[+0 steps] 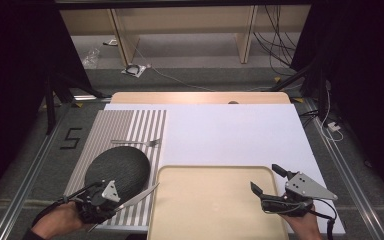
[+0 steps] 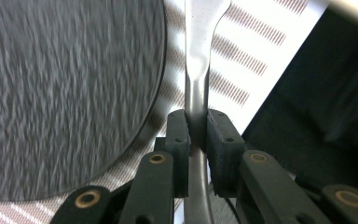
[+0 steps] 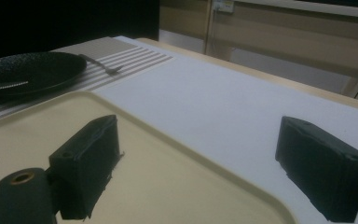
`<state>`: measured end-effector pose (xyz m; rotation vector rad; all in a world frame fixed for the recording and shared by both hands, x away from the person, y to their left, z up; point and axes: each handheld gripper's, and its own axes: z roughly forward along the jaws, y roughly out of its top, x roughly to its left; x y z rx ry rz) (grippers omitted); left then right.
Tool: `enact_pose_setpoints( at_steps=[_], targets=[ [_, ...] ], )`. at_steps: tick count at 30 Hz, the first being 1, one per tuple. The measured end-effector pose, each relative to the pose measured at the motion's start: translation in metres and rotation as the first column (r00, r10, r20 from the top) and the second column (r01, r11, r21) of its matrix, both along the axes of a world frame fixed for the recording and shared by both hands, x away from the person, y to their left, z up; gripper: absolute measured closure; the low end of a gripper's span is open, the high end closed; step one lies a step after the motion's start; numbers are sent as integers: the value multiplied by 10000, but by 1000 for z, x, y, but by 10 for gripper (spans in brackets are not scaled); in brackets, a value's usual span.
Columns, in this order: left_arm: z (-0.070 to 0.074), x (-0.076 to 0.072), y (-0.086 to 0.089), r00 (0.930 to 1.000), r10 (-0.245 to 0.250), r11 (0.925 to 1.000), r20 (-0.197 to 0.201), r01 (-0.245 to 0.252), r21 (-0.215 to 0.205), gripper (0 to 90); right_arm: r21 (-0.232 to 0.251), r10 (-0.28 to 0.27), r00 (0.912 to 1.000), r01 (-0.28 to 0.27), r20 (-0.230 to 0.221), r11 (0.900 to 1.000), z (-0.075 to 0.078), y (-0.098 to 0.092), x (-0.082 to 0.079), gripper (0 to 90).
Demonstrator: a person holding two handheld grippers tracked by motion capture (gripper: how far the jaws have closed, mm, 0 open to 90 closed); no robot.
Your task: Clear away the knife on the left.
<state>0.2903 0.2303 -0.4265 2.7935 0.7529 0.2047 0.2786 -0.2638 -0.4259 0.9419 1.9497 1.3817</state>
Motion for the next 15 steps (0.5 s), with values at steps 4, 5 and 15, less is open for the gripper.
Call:
enact_pose_setpoints(
  at_steps=[4,5,15],
  targets=[
    [6,3,-16,9999,-41,9994,162,47,-350,793,-23,-8,10000,8,-16,10000,0,-1,0,145],
    [7,3,-20,9997,-47,9989,233,58,-460,793,-22,-11,10000,11,-1,10000,0,-1,0,145],
    [15,10,-62,9983,-493,9914,304,526,-1195,793,-26,-11,10000,11,0,10000,1,-1,-1,145]
  ],
)
